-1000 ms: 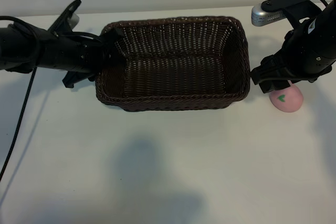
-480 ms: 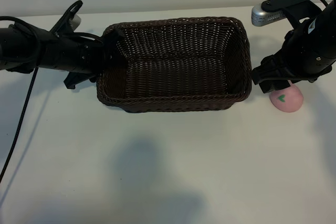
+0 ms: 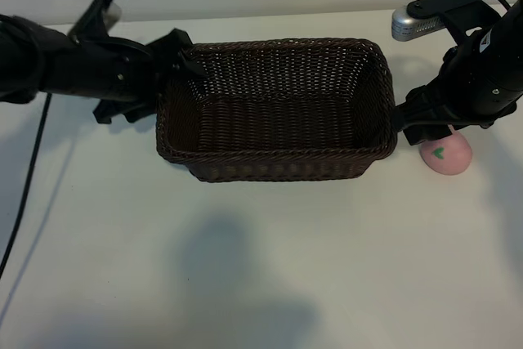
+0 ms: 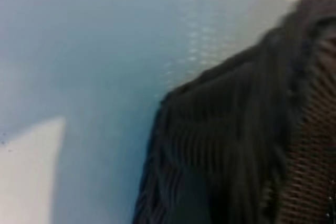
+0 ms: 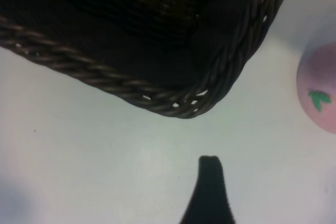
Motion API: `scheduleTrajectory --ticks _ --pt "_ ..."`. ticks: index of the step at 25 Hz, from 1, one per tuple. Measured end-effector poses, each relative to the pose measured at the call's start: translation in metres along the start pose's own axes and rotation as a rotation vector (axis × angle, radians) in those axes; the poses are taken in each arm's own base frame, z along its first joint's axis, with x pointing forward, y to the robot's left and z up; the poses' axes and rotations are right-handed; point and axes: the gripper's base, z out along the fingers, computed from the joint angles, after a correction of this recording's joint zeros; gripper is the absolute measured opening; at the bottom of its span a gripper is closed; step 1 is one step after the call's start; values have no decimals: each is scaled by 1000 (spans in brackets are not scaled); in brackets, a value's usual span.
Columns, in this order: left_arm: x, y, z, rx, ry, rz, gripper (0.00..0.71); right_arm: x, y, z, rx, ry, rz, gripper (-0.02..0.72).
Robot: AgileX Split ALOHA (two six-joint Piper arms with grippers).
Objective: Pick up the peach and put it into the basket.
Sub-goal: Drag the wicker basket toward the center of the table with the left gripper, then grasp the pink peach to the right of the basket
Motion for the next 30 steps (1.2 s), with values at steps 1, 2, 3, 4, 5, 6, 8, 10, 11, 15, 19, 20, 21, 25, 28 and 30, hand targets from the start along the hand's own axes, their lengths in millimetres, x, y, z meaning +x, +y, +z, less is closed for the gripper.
scheduleTrajectory --ticks 1,2,3,4,5,6,8,10,11,15,19,20,21,25,28,30 --pt "0 -3 -5 3 -6 15 653 0 0 0 0 0 0 548" --pt "-1 -6 -11 3 -13 33 647 0 0 0 0 0 0 548" --pt "-1 -9 -17 4 -19 53 641 0 0 0 0 0 0 548" --pt "-1 -11 -23 3 -24 78 636 0 0 0 0 0 0 548" --pt "-1 -15 -30 5 -33 102 632 0 0 0 0 0 0 548" --pt "-1 -18 -37 8 -46 126 629 0 0 0 0 0 0 548" --pt "-1 -25 -52 9 -73 178 620 0 0 0 0 0 0 548" --pt "0 -31 -69 0 -106 248 609 0 0 0 0 0 0 548" --pt "1 -33 -77 -9 -118 282 601 0 0 0 0 0 0 548" --pt "4 -40 -108 -46 -171 376 590 0 0 0 0 1 0 548" --pt "10 -42 -137 -123 -214 468 587 0 0 0 0 1 0 548" --pt "11 -41 -145 -150 -223 496 587 0 0 0 0 1 0 548" --pt "12 -41 -151 -179 -234 528 587 0 0 0 0 1 0 548" --pt "20 -44 -187 -244 -313 636 587 0 0 0 0 1 0 548" --pt "32 -48 -222 -260 -402 710 587 0 0 0 0 1 0 548" --pt "42 -50 -244 -267 -452 767 587 0 0 0 0 1 0 548"
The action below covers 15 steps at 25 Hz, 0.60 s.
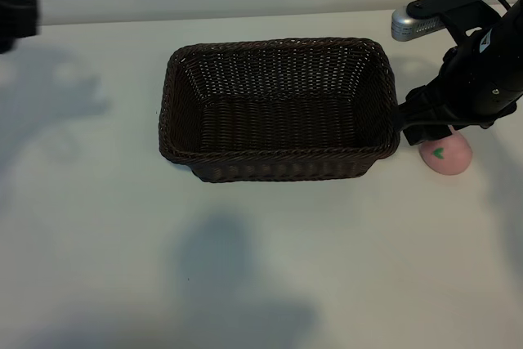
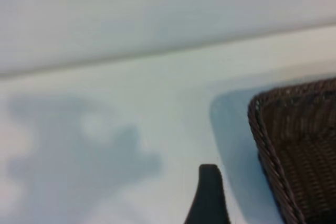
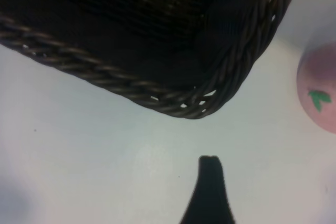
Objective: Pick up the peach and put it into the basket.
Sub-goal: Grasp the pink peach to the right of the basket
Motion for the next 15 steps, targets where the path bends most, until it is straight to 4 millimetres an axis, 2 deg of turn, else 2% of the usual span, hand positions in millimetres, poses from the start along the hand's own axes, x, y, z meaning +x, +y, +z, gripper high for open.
scheduleTrajectory --ticks 4,7,10,15 --pt "3 0 -48 -9 -98 89 587 0 0 0 0 0 0 548" --pt "12 -1 -83 -16 -143 110 587 0 0 0 0 0 0 548" --pt "21 -1 -98 -16 -117 115 587 0 0 0 0 0 0 548" --pt "36 0 -110 -32 -27 112 581 0 0 0 0 0 0 548"
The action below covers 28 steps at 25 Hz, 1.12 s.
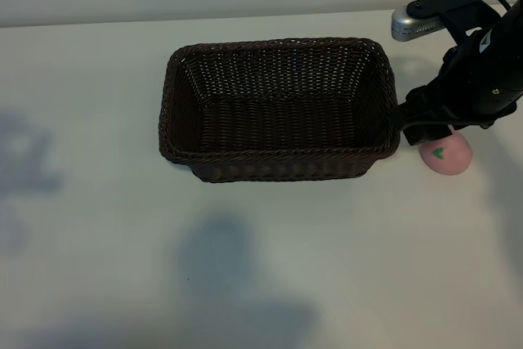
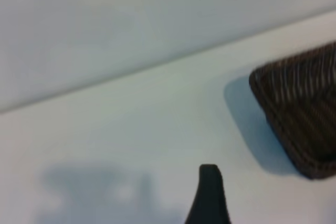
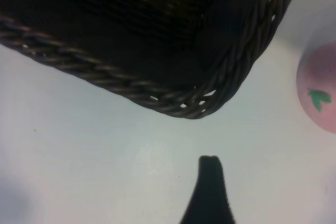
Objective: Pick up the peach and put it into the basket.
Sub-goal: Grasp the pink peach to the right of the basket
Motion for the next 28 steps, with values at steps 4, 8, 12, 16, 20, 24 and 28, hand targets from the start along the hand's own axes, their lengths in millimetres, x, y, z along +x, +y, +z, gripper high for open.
scheduleTrajectory --ticks 4,8,12,16,20,24,28 --pt "12 1 -15 -19 40 -15 559 0 0 0 0 4 0 548" --pt "28 2 -36 -50 73 -9 547 0 0 0 0 4 0 548" --pt "52 -1 -59 -53 88 -36 547 0 0 0 0 4 0 548" --pt "83 -5 -66 -57 57 -99 546 0 0 0 0 5 0 548" --pt "112 -11 -64 -38 47 -158 546 0 0 0 0 5 0 548" --pt "136 -18 -56 -11 54 -198 545 1 0 0 0 6 0 548" --pt "156 -21 -41 -12 104 -208 544 1 0 0 0 7 0 548"
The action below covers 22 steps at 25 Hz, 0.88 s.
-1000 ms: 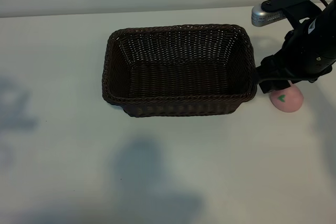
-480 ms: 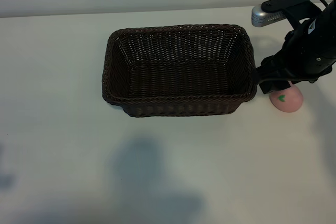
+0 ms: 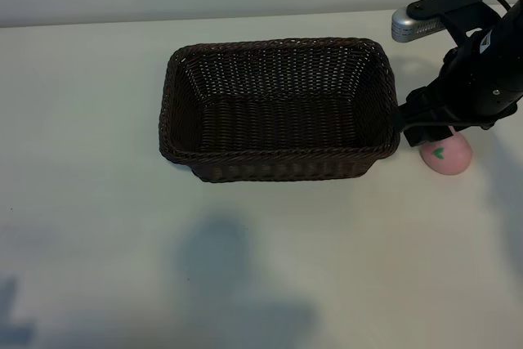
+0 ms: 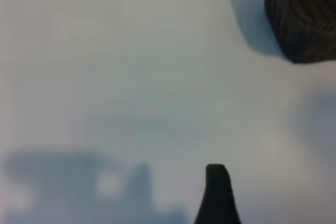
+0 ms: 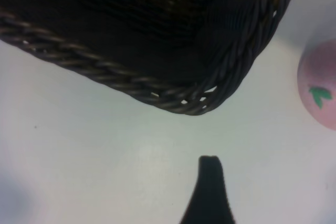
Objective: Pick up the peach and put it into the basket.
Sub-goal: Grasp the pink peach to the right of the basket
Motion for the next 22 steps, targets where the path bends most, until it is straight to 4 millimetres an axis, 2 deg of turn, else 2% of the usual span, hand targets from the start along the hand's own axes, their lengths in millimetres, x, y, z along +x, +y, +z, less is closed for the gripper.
scheduleTrajectory --ticks 7,15,22 --pt "16 0 25 -8 104 -22 544 0 0 0 0 0 0 548" --pt "17 3 27 -35 106 -21 536 0 0 0 0 -1 0 548" --pt "16 2 28 -33 89 -21 484 0 0 0 0 -1 0 548"
